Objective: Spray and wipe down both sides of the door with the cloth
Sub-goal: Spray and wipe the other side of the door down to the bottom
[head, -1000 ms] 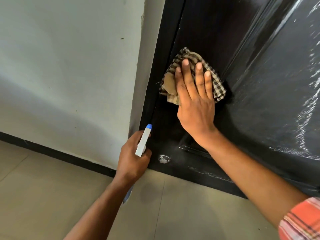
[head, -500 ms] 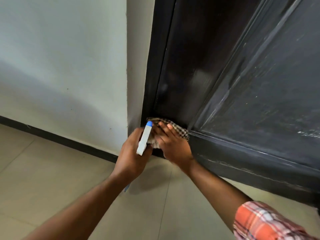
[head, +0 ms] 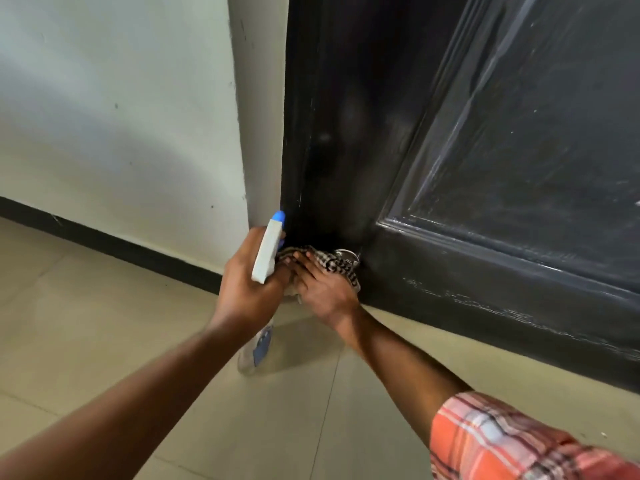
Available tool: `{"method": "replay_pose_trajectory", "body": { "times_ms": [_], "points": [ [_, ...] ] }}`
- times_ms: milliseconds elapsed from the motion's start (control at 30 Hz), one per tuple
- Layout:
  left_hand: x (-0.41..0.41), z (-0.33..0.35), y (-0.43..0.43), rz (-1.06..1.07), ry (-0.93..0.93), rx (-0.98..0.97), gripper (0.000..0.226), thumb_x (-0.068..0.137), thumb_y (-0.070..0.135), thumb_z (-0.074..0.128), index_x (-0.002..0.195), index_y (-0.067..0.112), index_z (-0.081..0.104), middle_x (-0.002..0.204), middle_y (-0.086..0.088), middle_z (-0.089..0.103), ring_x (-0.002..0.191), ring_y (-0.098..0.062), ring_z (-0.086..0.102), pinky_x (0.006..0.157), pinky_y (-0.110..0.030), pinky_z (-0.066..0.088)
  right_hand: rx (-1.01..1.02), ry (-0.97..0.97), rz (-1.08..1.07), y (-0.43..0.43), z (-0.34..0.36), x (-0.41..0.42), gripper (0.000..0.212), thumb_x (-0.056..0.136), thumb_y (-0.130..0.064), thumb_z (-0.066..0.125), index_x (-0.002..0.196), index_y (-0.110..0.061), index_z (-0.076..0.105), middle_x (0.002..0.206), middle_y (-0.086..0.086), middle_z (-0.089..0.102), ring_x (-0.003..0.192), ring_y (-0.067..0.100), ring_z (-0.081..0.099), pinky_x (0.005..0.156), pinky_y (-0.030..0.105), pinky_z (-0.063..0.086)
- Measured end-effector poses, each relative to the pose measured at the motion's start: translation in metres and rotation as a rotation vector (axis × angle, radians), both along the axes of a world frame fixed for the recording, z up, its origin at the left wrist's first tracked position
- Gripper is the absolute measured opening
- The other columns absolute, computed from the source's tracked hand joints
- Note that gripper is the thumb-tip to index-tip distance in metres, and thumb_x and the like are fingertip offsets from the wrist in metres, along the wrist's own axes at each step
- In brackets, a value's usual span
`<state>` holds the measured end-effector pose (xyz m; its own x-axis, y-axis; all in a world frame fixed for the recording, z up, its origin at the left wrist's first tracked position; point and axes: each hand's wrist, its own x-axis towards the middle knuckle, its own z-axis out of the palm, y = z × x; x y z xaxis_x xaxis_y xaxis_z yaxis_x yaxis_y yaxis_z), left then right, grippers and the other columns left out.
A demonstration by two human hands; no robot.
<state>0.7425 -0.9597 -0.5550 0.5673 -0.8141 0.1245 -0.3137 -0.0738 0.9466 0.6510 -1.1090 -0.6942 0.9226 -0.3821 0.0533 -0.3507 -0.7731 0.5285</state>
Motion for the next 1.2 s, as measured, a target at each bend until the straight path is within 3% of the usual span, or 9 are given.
{"method": "replay_pose_trajectory", "body": {
  "times_ms": [200, 367, 433, 533, 667, 767, 867, 1033, 1200],
  "points": [
    [-0.008, -0.002, 0.004, 0.002, -0.004, -0.013, 0.052, 0.084, 0.002, 0.068, 0.105, 0.043, 0.046, 0.091, 0.019, 0.055, 0.087, -0.007, 0.055, 0.071, -0.029, 0.053, -0.008, -0.125, -0.047, 0.001, -0.020, -0.022, 0.057, 0.092, -0.019, 0.054, 0.146, -0.009, 0.038, 0.156, 0.002, 0.026, 0.145, 0.013, 0.021, 0.122, 0.030, 0.004],
    [-0.007, -0.004, 0.007, -0.045, -0.026, -0.005, 0.062, 0.082, -0.005, 0.065, 0.097, 0.054, 0.053, 0.088, 0.011, 0.059, 0.077, -0.017, 0.059, 0.065, -0.047, 0.055, 0.131, -0.341, -0.165, 0.000, -0.038, -0.062, 0.054, 0.090, -0.016, 0.031, 0.140, -0.014, 0.051, 0.146, -0.002, 0.048, 0.134, 0.014, 0.046, 0.117, 0.030, 0.012],
    [-0.004, -0.006, 0.006, -0.039, -0.022, -0.009, 0.060, 0.081, -0.005, 0.065, 0.100, 0.051, 0.055, 0.088, 0.008, 0.060, 0.073, -0.022, 0.060, 0.062, -0.051, 0.055, 0.107, -0.394, -0.208, -0.002, -0.042, -0.083, 0.052, 0.090, -0.020, 0.042, 0.142, -0.018, 0.043, 0.143, -0.003, 0.052, 0.134, 0.018, 0.044, 0.114, 0.033, 0.016],
    [-0.004, -0.009, 0.003, -0.042, -0.001, -0.013, 0.051, 0.080, 0.000, 0.066, 0.111, 0.040, 0.056, 0.093, 0.001, 0.061, 0.078, -0.027, 0.061, 0.065, -0.052, 0.057, 0.079, -0.524, -0.418, -0.001, -0.053, -0.121, 0.080, 0.079, -0.022, 0.075, 0.147, -0.018, 0.033, 0.144, 0.005, 0.051, 0.135, 0.030, 0.042, 0.115, 0.043, 0.012],
    [-0.006, -0.011, 0.001, -0.040, 0.020, -0.001, 0.052, 0.078, -0.003, 0.066, 0.116, 0.033, 0.056, 0.094, 0.000, 0.060, 0.084, -0.028, 0.060, 0.066, -0.041, 0.055, 0.047, -1.084, -0.771, -0.004, -0.043, -0.140, 0.063, 0.092, -0.016, 0.039, 0.149, 0.003, 0.020, 0.153, 0.029, 0.024, 0.142, 0.050, 0.015, 0.122, 0.045, 0.001],
    [-0.011, -0.012, -0.004, -0.064, 0.008, 0.011, 0.052, 0.079, -0.008, 0.065, 0.114, 0.030, 0.059, 0.093, 0.000, 0.061, 0.083, -0.027, 0.059, 0.066, -0.038, 0.053, 0.157, -1.527, -0.787, -0.015, -0.010, -0.110, 0.060, 0.099, -0.020, 0.029, 0.146, 0.015, 0.015, 0.152, 0.038, 0.012, 0.141, 0.055, 0.008, 0.121, 0.047, -0.002],
    [-0.022, -0.011, -0.015, -0.087, -0.010, 0.023, 0.049, 0.077, -0.005, 0.067, 0.105, 0.035, 0.061, 0.090, 0.008, 0.063, 0.079, -0.022, 0.059, 0.065, -0.041, 0.054, 0.125, -1.475, -0.650, -0.009, 0.009, -0.065, 0.056, 0.102, -0.023, 0.016, 0.147, 0.010, 0.013, 0.153, 0.033, 0.014, 0.144, 0.049, 0.006, 0.118, 0.058, 0.002],
    [-0.043, -0.002, -0.027, -0.104, -0.037, -0.017, 0.040, 0.065, 0.011, 0.058, 0.102, 0.026, 0.061, 0.085, 0.002, 0.064, 0.072, -0.029, 0.060, 0.062, -0.052, 0.054, 0.266, -1.172, -0.377, 0.023, 0.003, -0.012, 0.067, 0.089, -0.022, 0.043, 0.150, -0.004, 0.023, 0.158, 0.016, 0.021, 0.148, 0.037, -0.008, 0.119, 0.056, 0.004],
    [-0.061, 0.006, -0.027, -0.094, -0.018, -0.004, 0.043, 0.066, 0.012, 0.059, 0.106, 0.029, 0.061, 0.090, -0.004, 0.063, 0.075, -0.032, 0.060, 0.063, -0.053, 0.055, 0.180, -1.045, -0.361, 0.008, 0.002, -0.056, 0.071, 0.083, -0.018, 0.049, 0.150, -0.013, 0.027, 0.152, 0.007, 0.040, 0.144, 0.035, 0.021, 0.120, 0.044, 0.008]
  ]
}}
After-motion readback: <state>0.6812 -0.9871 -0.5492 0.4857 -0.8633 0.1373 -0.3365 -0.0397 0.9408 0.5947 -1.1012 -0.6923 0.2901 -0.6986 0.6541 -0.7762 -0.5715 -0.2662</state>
